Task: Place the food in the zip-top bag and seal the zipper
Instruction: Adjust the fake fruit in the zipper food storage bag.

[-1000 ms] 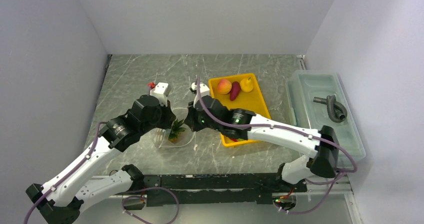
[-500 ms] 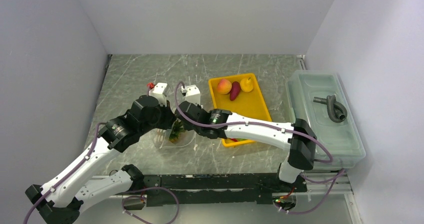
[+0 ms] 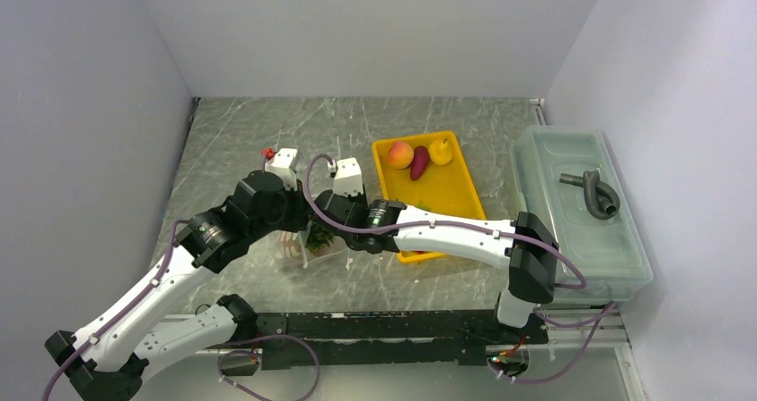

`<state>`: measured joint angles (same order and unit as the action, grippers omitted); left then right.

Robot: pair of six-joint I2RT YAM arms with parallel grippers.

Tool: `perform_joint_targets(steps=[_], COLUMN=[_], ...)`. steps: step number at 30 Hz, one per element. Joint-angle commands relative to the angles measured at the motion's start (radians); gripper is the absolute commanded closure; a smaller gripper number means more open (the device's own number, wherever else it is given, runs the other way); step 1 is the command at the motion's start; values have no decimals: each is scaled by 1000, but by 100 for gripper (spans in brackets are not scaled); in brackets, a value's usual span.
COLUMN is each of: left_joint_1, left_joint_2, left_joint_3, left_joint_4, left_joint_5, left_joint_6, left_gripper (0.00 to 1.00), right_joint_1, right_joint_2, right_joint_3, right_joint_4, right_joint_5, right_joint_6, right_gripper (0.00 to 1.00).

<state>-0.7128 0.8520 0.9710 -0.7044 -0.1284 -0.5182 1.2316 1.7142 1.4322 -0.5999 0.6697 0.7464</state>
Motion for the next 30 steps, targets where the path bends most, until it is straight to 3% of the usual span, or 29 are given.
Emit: perform_joint_targets(steps=[1,5,14,21,30], left_joint_1=[3,3,3,3,3], left_joint_2=[-19,-15,-22,-28,-19], left_joint_3=[47,50,44,35,52], left_joint_4=[1,-4,-8,-4,-12], left_joint_5=[-13,-14,-10,-9,-16], left_joint_6=[-19,-18,-16,-17,-14], left_gripper=[100,100,100,100,100], right_joint_1=[9,15,26,27,28], right_joint_2=[-18,-18,-106,-158,-75], right_joint_3=[35,52,34,3,45], right_joint_4=[-31,-35,40,128,150], right_joint_5=[59,63,12,-33,-105], right_joint_6=[14,15,-15,-43,-44], right_gripper=[52,44,42,48,61])
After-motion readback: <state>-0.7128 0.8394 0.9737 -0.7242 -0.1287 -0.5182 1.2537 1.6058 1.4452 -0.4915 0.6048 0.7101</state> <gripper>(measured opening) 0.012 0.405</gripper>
